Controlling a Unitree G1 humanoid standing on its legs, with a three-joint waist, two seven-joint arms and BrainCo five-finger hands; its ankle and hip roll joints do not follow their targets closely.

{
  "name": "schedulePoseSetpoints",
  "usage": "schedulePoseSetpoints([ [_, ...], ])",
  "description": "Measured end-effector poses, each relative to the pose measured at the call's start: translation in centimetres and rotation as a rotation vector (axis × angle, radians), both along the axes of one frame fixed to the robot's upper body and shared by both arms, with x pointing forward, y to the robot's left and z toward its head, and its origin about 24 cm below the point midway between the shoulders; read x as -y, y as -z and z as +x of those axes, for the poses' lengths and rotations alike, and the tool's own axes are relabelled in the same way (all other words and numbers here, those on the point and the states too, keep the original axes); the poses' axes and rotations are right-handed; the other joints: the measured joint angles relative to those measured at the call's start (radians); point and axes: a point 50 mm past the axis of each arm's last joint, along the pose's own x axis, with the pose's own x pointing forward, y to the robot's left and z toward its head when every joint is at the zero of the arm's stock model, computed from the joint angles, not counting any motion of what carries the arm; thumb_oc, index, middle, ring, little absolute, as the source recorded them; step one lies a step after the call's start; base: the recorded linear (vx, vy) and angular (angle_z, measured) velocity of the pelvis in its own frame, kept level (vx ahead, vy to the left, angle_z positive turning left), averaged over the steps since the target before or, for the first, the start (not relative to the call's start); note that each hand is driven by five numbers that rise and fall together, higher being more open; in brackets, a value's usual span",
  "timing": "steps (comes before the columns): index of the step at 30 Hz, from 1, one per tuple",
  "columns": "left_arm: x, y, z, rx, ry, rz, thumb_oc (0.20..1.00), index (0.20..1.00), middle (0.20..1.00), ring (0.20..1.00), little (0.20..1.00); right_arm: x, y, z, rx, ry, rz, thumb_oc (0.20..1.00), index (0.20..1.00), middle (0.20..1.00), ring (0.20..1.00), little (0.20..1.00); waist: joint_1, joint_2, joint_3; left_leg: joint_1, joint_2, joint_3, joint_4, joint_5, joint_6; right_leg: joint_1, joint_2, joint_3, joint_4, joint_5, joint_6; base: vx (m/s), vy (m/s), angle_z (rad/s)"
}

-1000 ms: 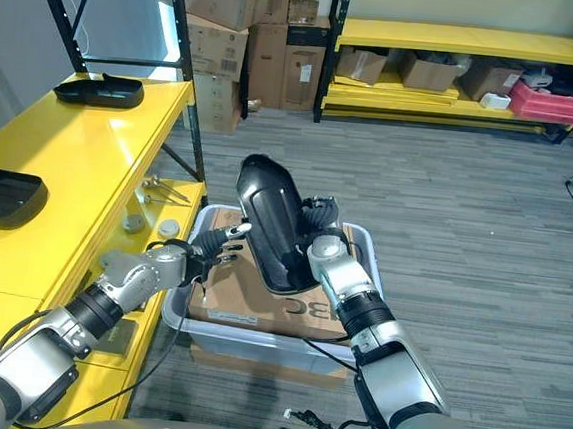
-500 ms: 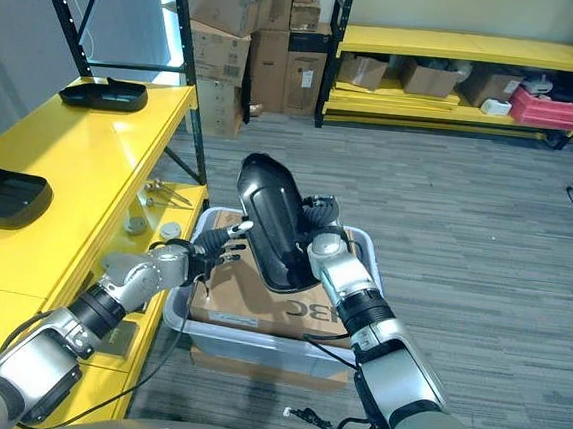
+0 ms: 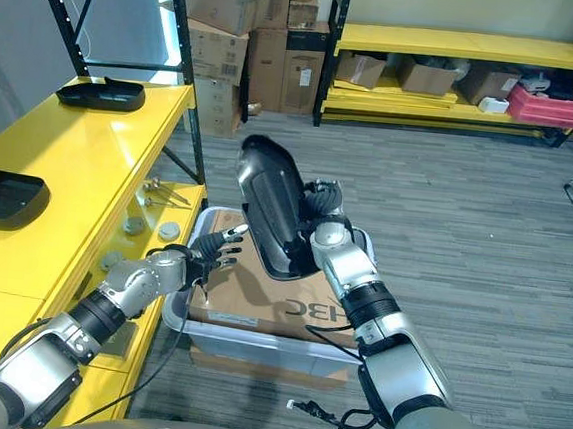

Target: Move parts from the plastic box to the shelf.

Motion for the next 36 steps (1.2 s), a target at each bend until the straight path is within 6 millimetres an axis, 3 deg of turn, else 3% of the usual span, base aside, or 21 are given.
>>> schedulePoseSetpoints([
  [7,-0.2,0.5,0.1,-0.012,-0.031,-0.026,1.0,1.0,1.0,1.0,1.0,-0.3,-1.2,0.5,0.038,-0.01,0.025,0.2,0.2,0.2,0.2,0.2,0.005,-0.002,0.001,0.0,0.0,-0.001,0.0,0.0,0.0,0.001,0.001,-0.001,0.0,0.002,-0.001,0.0,0.0,0.0],
  [13,2.5,-1.4,-0.2,0.044,-0.024,-0.266,1.0,1.0,1.0,1.0,1.0,-1.7,0.5,0.5,-0.025,-0.021,0.064,0.2,0.2,0.2,0.2,0.2,0.007,-0.007,0.004,0.0,-0.001,-0.003,0.0,0.0,0.0,0.001,0.0,-0.003,0.0,0.002,-0.001,0.0,0.0,0.0],
  [17,2.7,-2.1,-0.1,0.056,-0.042,-0.329,1.0,1.0,1.0,1.0,1.0,-2.0,1.1,0.4,-0.048,-0.018,0.071,0.2,0.2,0.2,0.2,0.2,0.007,-0.011,0.004,0.0,-0.001,-0.006,0.0,0.0,0.0,0.004,0.0,-0.007,0.0,0.002,-0.001,0.0,0.004,0.01],
  [26,2.3,-2.7,0.1,0.109,-0.047,-0.311,1.0,1.0,1.0,1.0,1.0,-2.6,1.5,0.4,-0.061,-0.032,0.069,0.2,0.2,0.2,0.2,0.2,0.01,-0.016,0.007,0.0,-0.003,-0.019,0.0,0.0,0.0,0.01,-0.002,-0.017,0.0,0.001,0.001,0.0,0.008,0.03],
  [36,2.4,-2.1,-0.9,0.195,0.122,-0.132,1.0,1.0,1.0,1.0,1.0,-3.6,1.8,0.2,-0.07,-0.057,0.069,0.2,0.2,0.2,0.2,0.2,0.0,-0.016,0.007,0.001,-0.004,-0.019,0.0,0.0,0.0,0.01,-0.002,-0.014,0.0,0.001,0.001,0.0,0.0,0.0],
])
